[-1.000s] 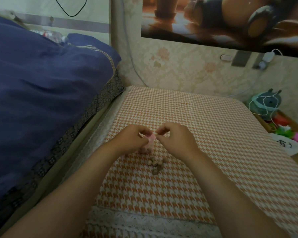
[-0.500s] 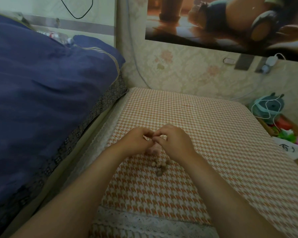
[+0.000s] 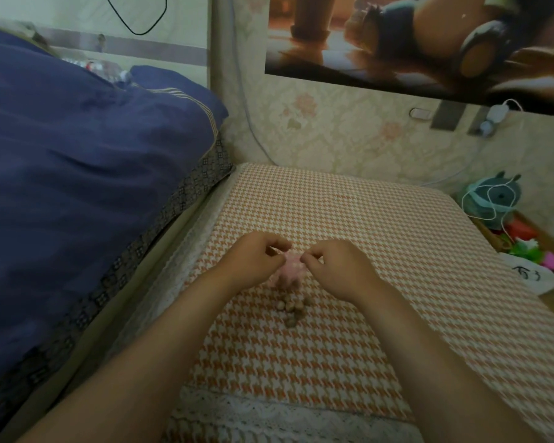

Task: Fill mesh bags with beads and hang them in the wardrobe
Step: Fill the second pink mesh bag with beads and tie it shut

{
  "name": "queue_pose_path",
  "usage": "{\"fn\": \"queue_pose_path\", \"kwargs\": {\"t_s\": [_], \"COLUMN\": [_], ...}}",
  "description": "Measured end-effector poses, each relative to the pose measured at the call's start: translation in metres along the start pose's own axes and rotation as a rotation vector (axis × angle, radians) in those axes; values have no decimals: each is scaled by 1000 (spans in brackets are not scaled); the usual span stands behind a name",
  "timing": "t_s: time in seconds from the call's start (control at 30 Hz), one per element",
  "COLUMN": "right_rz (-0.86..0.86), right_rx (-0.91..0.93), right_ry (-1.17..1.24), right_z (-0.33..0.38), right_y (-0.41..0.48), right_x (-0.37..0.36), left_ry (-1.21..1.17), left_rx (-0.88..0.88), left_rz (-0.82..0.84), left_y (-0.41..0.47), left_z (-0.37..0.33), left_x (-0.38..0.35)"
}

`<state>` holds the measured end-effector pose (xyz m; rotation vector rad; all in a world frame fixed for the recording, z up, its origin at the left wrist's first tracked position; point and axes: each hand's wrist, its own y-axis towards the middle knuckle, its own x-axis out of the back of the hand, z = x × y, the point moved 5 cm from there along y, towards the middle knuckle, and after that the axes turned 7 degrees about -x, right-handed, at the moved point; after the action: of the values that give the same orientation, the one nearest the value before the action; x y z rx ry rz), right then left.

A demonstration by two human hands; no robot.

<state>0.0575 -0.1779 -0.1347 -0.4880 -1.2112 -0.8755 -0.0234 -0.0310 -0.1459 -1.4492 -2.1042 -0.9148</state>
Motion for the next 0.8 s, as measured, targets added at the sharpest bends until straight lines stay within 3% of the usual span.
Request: {"fn": "queue_pose_path", "kwargs": {"t_s": [0.17, 0.47, 0.73, 0.8], "right_rz": [3, 42, 70, 65], "right_rx": [-30, 45, 49, 48], "right_ry": [17, 109, 89, 90], "right_z": [-12, -5, -2, -1], "right_y": [-3, -10, -10, -11], "right_x": [0, 5, 5, 6], "left_ry": [79, 321, 302, 271], "left_rx": [-110, -52, -20, -27], "left_rz": [-46, 351, 335, 260], "left_y": [-11, -33, -24, -19], "left_z": [-9, 3, 9, 4], "left_x": [4, -29, -31, -19]}}
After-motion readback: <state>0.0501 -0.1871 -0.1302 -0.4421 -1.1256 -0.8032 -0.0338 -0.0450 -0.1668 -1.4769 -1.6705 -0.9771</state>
